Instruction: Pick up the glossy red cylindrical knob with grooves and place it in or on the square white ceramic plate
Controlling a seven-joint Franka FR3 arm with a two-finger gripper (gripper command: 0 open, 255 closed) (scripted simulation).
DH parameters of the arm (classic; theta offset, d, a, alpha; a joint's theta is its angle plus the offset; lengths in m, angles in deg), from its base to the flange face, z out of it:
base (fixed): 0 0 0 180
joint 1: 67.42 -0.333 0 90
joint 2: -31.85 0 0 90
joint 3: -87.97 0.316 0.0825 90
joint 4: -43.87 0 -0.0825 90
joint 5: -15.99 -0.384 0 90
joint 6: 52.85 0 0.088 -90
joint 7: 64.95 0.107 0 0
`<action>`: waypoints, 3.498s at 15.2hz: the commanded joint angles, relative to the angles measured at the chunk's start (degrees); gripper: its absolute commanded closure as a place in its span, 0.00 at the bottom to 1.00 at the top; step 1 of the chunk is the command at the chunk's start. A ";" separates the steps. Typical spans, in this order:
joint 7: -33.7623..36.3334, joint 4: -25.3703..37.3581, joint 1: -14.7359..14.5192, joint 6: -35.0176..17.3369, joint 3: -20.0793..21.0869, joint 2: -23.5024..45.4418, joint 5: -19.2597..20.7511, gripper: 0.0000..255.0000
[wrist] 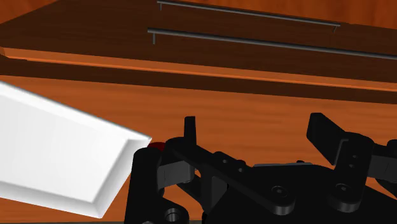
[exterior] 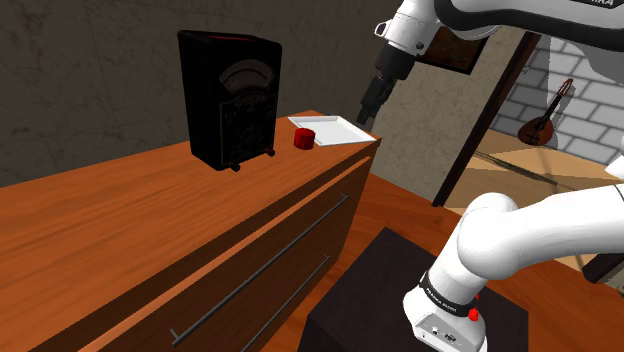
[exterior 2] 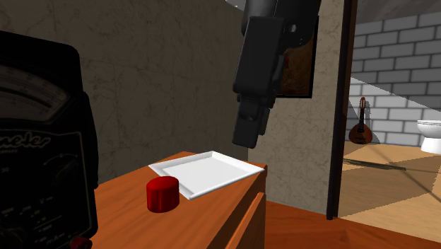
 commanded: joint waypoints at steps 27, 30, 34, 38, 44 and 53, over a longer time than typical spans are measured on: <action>-12.11 24.02 0.90 -12.69 -3.37 46.93 5.76 0.00; -12.11 23.04 0.90 -13.87 -3.37 47.12 5.76 0.00; -12.11 23.04 0.90 -13.87 -3.37 47.13 5.76 0.00; -12.12 23.05 0.90 -13.86 -3.37 47.12 5.76 1.00; -12.16 23.18 0.92 -13.82 -3.39 47.22 5.75 1.00; -12.09 27.67 0.89 -8.60 -3.37 46.48 5.78 1.00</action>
